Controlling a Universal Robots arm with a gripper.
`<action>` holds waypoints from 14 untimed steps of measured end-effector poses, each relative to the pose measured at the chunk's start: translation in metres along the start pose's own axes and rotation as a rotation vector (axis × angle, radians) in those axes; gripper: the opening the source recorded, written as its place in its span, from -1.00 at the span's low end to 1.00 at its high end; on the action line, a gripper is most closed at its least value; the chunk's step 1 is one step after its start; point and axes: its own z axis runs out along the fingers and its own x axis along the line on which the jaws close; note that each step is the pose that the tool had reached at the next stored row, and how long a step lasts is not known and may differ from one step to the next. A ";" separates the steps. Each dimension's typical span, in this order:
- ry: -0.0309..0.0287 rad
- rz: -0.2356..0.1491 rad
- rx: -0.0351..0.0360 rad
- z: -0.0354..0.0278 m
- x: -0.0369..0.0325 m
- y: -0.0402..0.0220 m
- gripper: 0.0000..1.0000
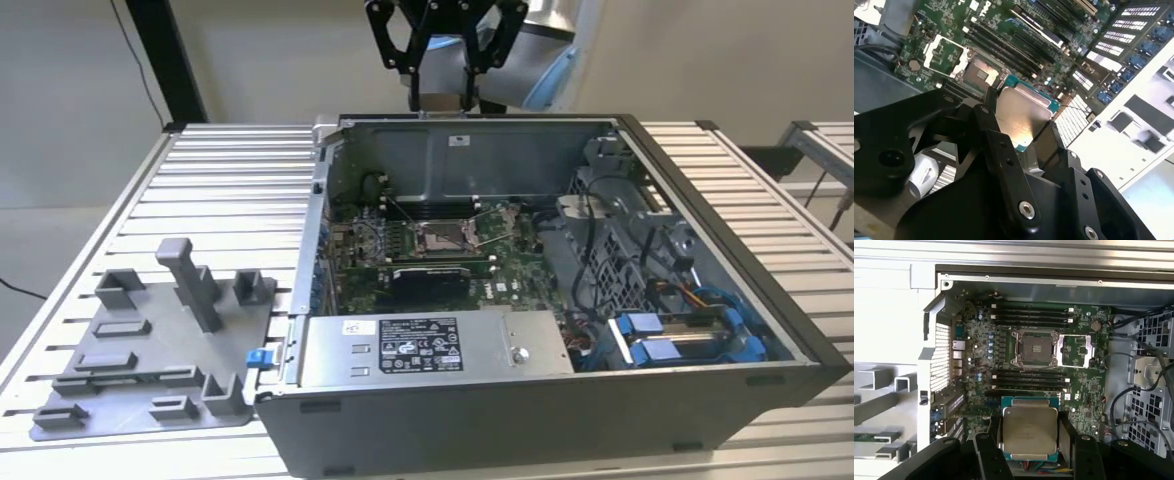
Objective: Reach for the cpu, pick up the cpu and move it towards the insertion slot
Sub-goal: 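Pick up the cpu and move it towards the insertion slot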
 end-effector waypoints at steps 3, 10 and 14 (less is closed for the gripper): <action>-0.0003 0.000 -0.0002 0.0001 0.0000 0.0002 -1.00; -0.0001 0.000 0.0005 0.0010 -0.0005 0.0161 -1.00; -0.0003 0.000 0.0004 0.0022 -0.0015 0.0315 -1.00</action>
